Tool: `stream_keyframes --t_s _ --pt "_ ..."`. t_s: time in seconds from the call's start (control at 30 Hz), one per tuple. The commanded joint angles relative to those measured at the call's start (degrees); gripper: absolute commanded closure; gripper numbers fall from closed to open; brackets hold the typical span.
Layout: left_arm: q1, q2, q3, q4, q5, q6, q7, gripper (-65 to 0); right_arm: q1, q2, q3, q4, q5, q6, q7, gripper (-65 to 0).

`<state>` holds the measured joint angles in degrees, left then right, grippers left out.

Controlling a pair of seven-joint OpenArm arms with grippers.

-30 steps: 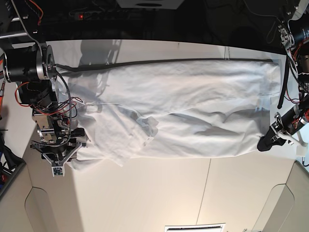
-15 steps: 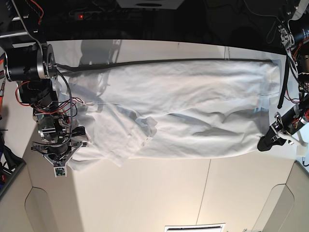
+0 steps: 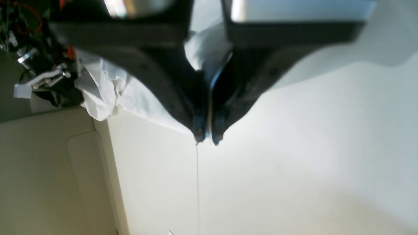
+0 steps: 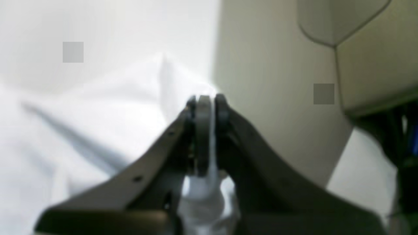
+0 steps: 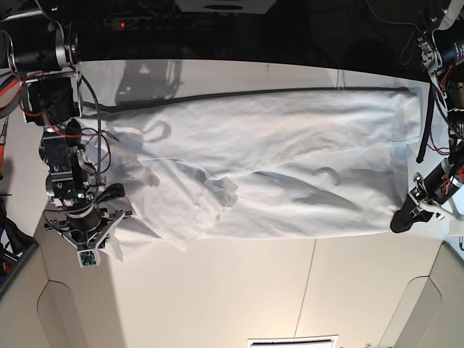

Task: Layout the t-shirt on the table in an organized manner, then fold the t-shirt properly
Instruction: 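Regrasp the shirt edge with the right gripper, left gripper holding, then lift the shirt edge with both grippers and fold it over lengthwise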

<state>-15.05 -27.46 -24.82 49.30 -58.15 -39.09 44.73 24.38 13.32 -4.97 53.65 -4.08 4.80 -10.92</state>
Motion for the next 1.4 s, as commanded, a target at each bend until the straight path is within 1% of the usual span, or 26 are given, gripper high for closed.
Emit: stream_keyframes --t_s 0.0,0.13,0.27,0.33,0.4,0.5,0.63,0.8,0.87,0.93,1.03,1.1,1.2,1.3,1.37 --pt "-1.3 -1.1 -0.3 1.1 -2.5 -0.9 -1.2 0.0 0.2 1.3 0.2 3.5 0.5 -0.1 1.0 0.0" --pt "-1.3 -1.1 -0.3 2.2 -3.4 -0.9 -0.8 0.0 -4.8 4.1 0.7 10.1 0.7 0.0 0.6 0.0" --pt "-1.2 -1.1 -0.3 5.3 -3.4 -0.9 0.2 0.0 -6.4 6.4 1.4 11.7 1.7 0.1 0.5 0.0" --pt "-1.1 -1.1 -0.3 7.3 -3.4 -0.9 0.2 0.0 -6.3 7.0 2.3 11.7 3.0 0.7 0.4 0.0" --pt "-0.9 -1.1 -0.3 9.2 -3.4 -0.9 0.9 0.0 -6.3 7.0 3.8 12.0 3.1 2.1 0.2 0.0" --pt "0.0 -1.1 -0.3 11.6 -3.4 -0.9 1.4 0.0 -6.4 7.0 6.2 12.3 5.1 4.7 -0.3 0.0" --pt "2.3 -1.1 -0.4 14.7 -3.4 -0.9 1.4 0.0 -7.0 7.0 10.4 14.4 8.5 10.5 -1.6 0.0" --pt "5.3 -1.1 -1.8 17.6 -3.4 -0.9 1.4 0.0 -10.8 7.2 15.8 21.5 14.0 15.9 -3.8 0.0" --pt "6.2 -1.1 -3.2 18.3 -3.4 -0.9 1.6 0.0 -12.9 7.7 17.0 24.9 16.7 18.8 -4.8 0.0" --pt "7.1 -1.1 -4.8 19.0 -3.4 -0.9 2.1 0.0 -15.1 8.2 18.0 28.0 18.1 20.5 -5.7 0.0" --pt "8.8 -1.1 -6.6 19.9 -3.5 -0.9 3.2 0.0 -18.4 8.8 19.2 31.2 19.2 20.8 -6.2 0.0" --pt "10.1 -1.1 -7.3 20.0 -4.3 -0.9 5.5 0.0 -20.5 8.7 20.6 32.5 20.2 20.8 -6.8 0.0" --pt "12.2 -1.1 -7.5 20.0 -5.8 -0.9 8.1 0.0 -23.4 8.7 22.9 33.2 23.3 21.2 -7.5 0.0" --pt "14.4 -1.1 -7.5 20.0 -6.3 -0.9 8.3 0.0 -25.8 8.7 25.4 33.2 26.3 22.5 -9.4 0.0" --pt "15.9 -1.1 -7.5 20.0 -6.3 -0.9 8.3 0.0 -27.3 8.7 27.0 33.2 28.5 22.8 -11.3 0.0"
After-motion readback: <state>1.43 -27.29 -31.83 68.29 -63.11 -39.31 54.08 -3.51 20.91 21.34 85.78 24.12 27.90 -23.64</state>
